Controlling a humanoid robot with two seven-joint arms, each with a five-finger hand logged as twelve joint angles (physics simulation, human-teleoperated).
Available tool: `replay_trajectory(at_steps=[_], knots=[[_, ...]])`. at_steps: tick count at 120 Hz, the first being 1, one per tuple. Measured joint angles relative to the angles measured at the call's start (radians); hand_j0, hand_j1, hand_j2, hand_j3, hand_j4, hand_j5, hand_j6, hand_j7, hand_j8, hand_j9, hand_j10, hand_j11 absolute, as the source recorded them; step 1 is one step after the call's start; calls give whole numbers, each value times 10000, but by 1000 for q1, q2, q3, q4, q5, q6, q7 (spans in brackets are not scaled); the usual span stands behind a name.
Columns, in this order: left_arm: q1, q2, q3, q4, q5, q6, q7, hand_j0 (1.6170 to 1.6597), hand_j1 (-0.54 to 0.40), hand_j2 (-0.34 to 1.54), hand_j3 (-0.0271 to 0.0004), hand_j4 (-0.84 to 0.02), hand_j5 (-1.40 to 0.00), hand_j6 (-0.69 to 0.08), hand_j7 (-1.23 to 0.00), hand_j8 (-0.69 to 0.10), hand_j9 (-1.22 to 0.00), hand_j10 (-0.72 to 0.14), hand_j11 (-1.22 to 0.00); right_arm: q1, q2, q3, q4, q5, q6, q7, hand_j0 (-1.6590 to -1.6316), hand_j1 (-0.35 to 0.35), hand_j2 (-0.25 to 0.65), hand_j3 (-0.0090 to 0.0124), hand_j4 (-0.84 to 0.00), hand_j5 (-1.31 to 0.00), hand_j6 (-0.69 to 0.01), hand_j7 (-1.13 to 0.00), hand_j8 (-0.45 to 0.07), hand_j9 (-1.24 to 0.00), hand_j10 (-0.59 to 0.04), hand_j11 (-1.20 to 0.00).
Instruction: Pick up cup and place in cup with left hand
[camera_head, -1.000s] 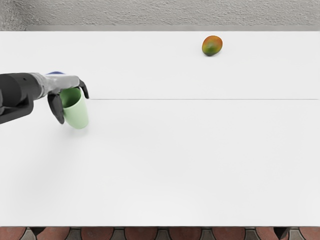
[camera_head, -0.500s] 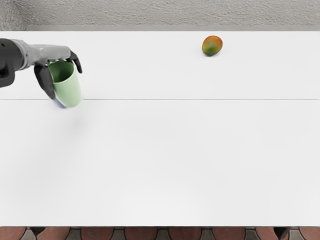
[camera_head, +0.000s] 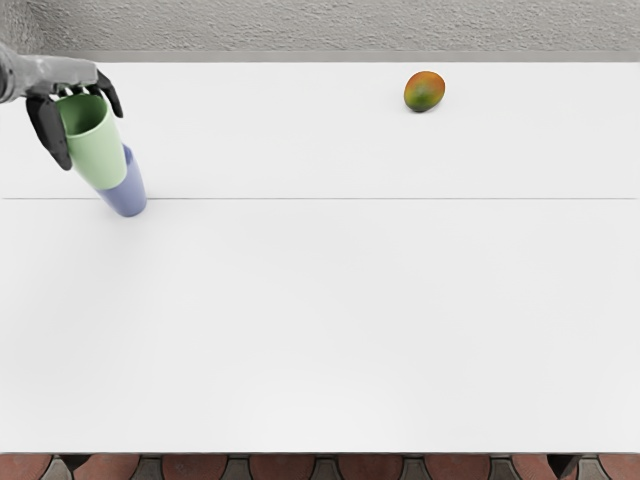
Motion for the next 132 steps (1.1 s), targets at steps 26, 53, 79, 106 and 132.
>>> replay_trajectory(at_steps=[26, 53, 79, 106, 132], knots=[[-2, -21, 3, 66, 10, 1, 0, 16560, -398, 562, 0, -4176, -5261, -3613, -5424, -3788, -5378, -4087, -5377, 3, 0, 1, 0, 0, 0, -1, -16581, -3114, -64, 0, -313, -407, -313, -407, -313, -407, -313, -407], [-22, -78, 8, 158, 16, 8, 0, 16561, -502, 574, 0, -4175, -5263, -3606, -5343, -3837, -5382, -4088, -5381, 8, 0, 1, 0, 0, 0, -1, -16581, -3113, -64, 0, -314, -408, -314, -408, -314, -408, -314, -408], [-24, -155, 11, 216, 37, 9, 0, 16561, -464, 544, 0, -4123, -5293, -3508, -5316, -3792, -5372, -4069, -5372, 10, 0, 0, 0, 0, 0, -2, -16581, -3114, -64, 0, -313, -407, -313, -407, -313, -407, -313, -407], [-22, -155, 17, 251, 61, 5, 0, 16567, -835, 670, 0, -3927, -5382, -3325, -5335, -3827, -5360, -4050, -5361, 10, 0, 0, 0, 0, 0, -1, -16581, -3113, -64, 0, -314, -408, -314, -408, -314, -408, -314, -408], [-28, -156, 19, 266, 65, 1, 0, 16566, -1009, 716, 0, -3818, -5556, -3149, -5393, -3599, -5464, -4108, -5462, 10, 0, 0, 0, 0, 0, -1, -16581, -3115, -63, 0, -312, -406, -312, -406, -312, -406, -312, -406]])
